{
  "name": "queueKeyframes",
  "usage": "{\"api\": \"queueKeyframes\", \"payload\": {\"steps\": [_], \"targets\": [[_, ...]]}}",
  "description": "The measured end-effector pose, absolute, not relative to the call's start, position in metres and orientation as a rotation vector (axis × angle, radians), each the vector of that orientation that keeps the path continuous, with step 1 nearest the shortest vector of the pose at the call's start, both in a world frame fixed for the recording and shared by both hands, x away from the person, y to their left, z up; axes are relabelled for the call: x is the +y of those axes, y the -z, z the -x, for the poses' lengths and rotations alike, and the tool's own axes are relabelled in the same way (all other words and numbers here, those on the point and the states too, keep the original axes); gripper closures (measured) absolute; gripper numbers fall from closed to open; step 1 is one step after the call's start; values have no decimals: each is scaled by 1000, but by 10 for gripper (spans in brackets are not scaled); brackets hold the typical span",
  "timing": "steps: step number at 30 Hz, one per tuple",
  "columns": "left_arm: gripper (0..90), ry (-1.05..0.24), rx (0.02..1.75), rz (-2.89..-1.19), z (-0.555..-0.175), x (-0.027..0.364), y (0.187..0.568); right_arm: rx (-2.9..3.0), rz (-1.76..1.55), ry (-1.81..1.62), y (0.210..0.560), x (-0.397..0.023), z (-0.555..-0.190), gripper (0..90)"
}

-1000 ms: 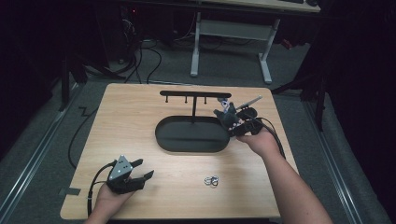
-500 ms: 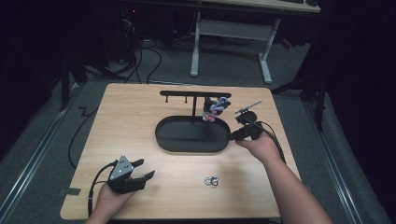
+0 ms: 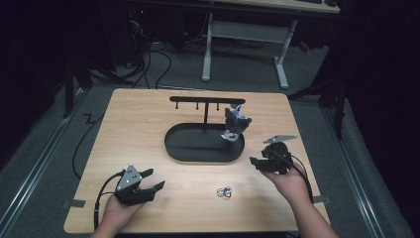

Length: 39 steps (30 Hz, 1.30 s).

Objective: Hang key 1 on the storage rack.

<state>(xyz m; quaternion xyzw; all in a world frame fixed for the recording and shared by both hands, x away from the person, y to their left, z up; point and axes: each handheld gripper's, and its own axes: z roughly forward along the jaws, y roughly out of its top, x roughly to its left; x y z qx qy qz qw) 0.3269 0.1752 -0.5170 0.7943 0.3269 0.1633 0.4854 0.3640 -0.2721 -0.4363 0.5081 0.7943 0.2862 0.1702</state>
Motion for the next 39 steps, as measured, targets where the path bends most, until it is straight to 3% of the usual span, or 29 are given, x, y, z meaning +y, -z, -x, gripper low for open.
{"api": "queueKeyframes", "payload": {"steps": [12, 22, 24, 29, 31, 39], "targets": [[370, -385, 812, -1933, -326, 173, 519, 2158, -1425, -956, 487, -285, -313, 459], [371, -366, 817, -1941, -325, 169, 522, 2124, -1409, -1046, 509, -278, -287, 470], [371, -369, 817, -1937, -326, 168, 522, 2140, -1390, -1052, 510, -275, -282, 513], [370, -373, 815, -1943, -325, 169, 521, 2183, -1342, -1119, 508, -259, -274, 817], [370, -373, 816, -1947, -325, 169, 521, 2226, -1293, -1138, 506, -247, -273, 897], [371, -379, 829, -1943, -322, 173, 522, 2434, -1062, -1140, 511, -179, -271, 899]]}}
